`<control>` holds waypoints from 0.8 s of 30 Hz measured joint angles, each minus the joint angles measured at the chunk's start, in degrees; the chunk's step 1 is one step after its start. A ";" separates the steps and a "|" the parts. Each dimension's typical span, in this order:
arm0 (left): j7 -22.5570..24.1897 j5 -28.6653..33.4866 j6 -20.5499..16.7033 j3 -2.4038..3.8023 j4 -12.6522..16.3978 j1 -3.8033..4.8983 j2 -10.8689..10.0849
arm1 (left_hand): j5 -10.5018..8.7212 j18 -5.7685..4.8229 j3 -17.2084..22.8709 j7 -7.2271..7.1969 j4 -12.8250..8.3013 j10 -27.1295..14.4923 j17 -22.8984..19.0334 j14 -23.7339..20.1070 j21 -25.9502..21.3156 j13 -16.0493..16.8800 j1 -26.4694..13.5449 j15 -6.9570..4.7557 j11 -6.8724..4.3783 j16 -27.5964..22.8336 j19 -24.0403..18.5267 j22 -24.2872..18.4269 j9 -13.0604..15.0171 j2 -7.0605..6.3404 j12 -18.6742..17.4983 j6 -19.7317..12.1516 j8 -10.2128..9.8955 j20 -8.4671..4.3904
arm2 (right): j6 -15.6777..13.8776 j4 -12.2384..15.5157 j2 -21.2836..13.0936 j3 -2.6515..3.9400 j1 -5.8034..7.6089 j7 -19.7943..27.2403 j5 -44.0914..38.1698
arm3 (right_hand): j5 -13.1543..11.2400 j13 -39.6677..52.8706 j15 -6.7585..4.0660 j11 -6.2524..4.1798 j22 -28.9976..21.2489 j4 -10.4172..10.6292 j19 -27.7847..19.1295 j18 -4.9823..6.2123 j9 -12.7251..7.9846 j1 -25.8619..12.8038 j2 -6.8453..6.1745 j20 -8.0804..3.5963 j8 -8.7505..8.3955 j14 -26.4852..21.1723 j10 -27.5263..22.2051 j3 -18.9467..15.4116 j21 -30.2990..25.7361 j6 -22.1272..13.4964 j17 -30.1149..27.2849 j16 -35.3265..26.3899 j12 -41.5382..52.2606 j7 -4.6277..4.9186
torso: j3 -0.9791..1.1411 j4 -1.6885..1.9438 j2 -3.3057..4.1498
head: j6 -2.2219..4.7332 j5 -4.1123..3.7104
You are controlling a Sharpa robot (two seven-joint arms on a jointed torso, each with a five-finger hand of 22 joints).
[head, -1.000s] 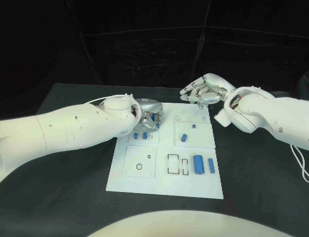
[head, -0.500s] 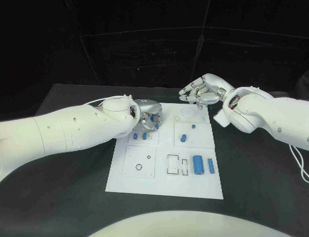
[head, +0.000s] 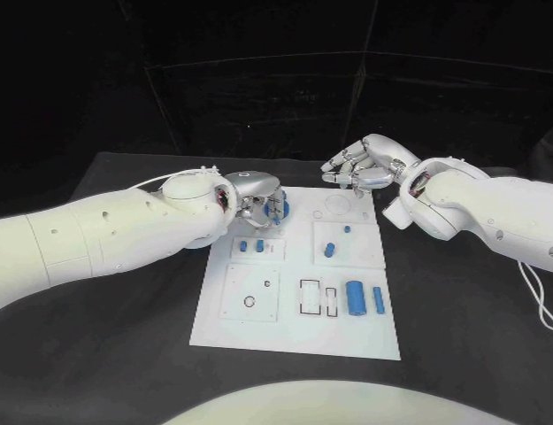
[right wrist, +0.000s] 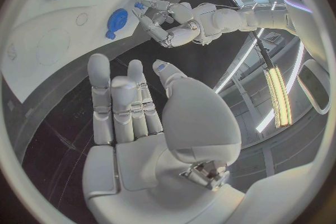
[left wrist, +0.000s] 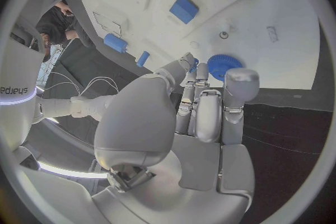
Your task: Assemble the parts on the task board
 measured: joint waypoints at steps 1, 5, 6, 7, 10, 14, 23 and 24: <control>0.04 0.12 -0.11 0.03 0.32 0.00 -0.47 | 0.00 0.00 0.00 0.09 0.00 0.00 0.00 0.00 0.00 0.00 0.00 0.00 0.00 0.00 0.00 0.00 -0.01 0.00 0.00 0.09 0.00 0.00 | 0.01 -0.02 0.00 0.00 0.00 0.00 0.00 | 0.00 0.00 0.00 0.00 0.00 0.00 0.00 0.00 0.00 0.00 0.00 0.00 0.00 0.00 0.00 0.00 0.00 0.00 0.00 0.00 0.00 0.00 | 0.00 0.00 0.00 | 0.01 0.01; 0.25 0.61 -0.43 0.13 1.56 -0.02 -2.71 | 0.00 -0.84 0.00 0.19 0.00 0.00 0.00 0.00 0.00 0.00 0.00 0.00 0.00 0.00 0.00 0.15 -0.05 0.00 -0.22 0.18 -0.01 0.00 | 0.05 -0.09 0.00 0.00 0.00 0.01 0.00 | 0.00 -0.07 0.00 0.00 0.00 0.00 0.00 0.00 0.00 0.00 0.00 0.00 0.00 0.00 0.00 0.00 0.00 0.00 0.00 0.00 0.00 0.00 | 0.01 0.00 0.03 | 0.12 0.07; 0.29 0.77 -0.47 0.13 1.78 -0.03 -3.41 | 0.00 -0.88 0.00 0.19 0.00 0.00 0.00 0.00 0.00 0.00 0.00 0.00 0.00 0.00 0.00 0.16 -0.05 0.00 -0.31 0.18 -0.01 0.00 | 0.06 -0.10 0.00 0.00 0.00 0.02 0.00 | 0.00 -0.06 0.00 0.00 0.00 0.00 0.00 0.00 0.00 0.00 0.00 0.00 0.00 0.00 0.00 0.00 0.00 0.00 0.00 0.00 0.00 0.00 | 0.01 0.00 0.04 | 0.13 0.09; 0.32 0.89 -0.48 0.13 1.92 -0.04 -3.90 | 0.00 -0.87 -0.01 0.19 0.00 0.00 -0.01 0.00 0.00 0.00 0.00 0.00 0.00 0.00 0.00 0.17 -0.06 0.00 -0.31 0.18 -0.01 0.00 | 0.07 -0.11 -0.01 0.00 0.00 0.02 0.00 | 0.00 -0.06 0.00 0.00 0.00 0.00 0.00 0.00 0.00 0.00 0.00 0.00 0.00 0.00 0.00 0.00 0.00 0.00 0.00 0.00 0.00 0.00 | 0.01 0.00 0.05 | 0.14 0.12; 0.36 1.25 -0.46 0.13 2.35 -0.05 -5.39 | 0.00 -0.87 -0.01 0.19 -0.01 0.00 -0.07 0.00 0.23 0.01 -0.12 0.00 0.00 0.00 0.00 0.24 -0.06 -0.12 -0.31 0.18 -0.01 0.00 | 0.10 -0.16 -0.01 0.00 -0.01 0.03 0.00 | 0.00 -0.06 0.00 0.00 0.00 0.00 0.00 0.00 0.00 0.00 0.00 0.00 0.00 0.00 0.00 0.00 0.00 0.00 -0.01 0.00 0.00 0.00 | 0.02 -0.01 0.07 | 0.13 0.12; 0.39 1.61 -0.31 0.13 2.63 -0.06 -6.47 | 0.00 -0.87 -0.01 0.19 -0.01 0.19 -0.07 0.00 0.23 0.01 -0.30 0.00 0.20 0.00 0.00 0.36 -0.06 -0.30 -0.31 0.18 -0.01 0.00 | 0.14 -0.21 -0.01 0.00 -0.03 0.04 0.00 | 0.00 -0.06 0.00 0.00 0.00 0.00 0.00 0.00 0.00 0.00 0.00 0.00 0.00 0.00 0.00 0.00 0.00 0.00 -0.01 0.00 0.00 0.00 | 0.02 -0.02 0.07 | 0.03 0.16; 0.46 2.03 0.30 0.10 2.30 -0.19 -6.82 | 0.00 -0.87 -0.01 0.19 -0.01 0.19 -0.07 0.00 0.23 0.01 -0.30 0.00 0.20 0.00 0.00 0.36 -0.06 -0.30 -0.31 0.18 -0.01 0.00 | 0.18 -0.29 0.07 0.00 -0.03 0.05 0.00 | 0.00 -0.06 0.00 0.00 0.00 0.00 0.00 0.00 0.00 0.00 0.00 0.00 0.00 0.00 0.00 0.00 0.00 0.00 -0.01 0.00 0.00 0.00 | 0.05 -0.09 0.06 | 0.02 0.37; 0.47 2.06 0.35 0.09 2.23 -0.21 -6.80 | 0.00 -0.87 -0.01 0.19 -0.01 0.19 -0.07 0.00 0.23 0.01 -0.30 0.00 0.20 0.00 0.00 0.36 -0.06 -0.30 -0.31 0.18 -0.01 0.00 | 0.19 -0.29 0.07 0.00 -0.03 0.05 0.00 | 0.00 -0.06 0.00 0.00 0.00 0.00 0.00 0.00 0.00 0.00 0.00 0.00 0.00 0.00 0.00 0.00 0.00 0.00 -0.01 0.00 0.00 0.00 | 0.06 -0.10 0.06 | 0.02 0.37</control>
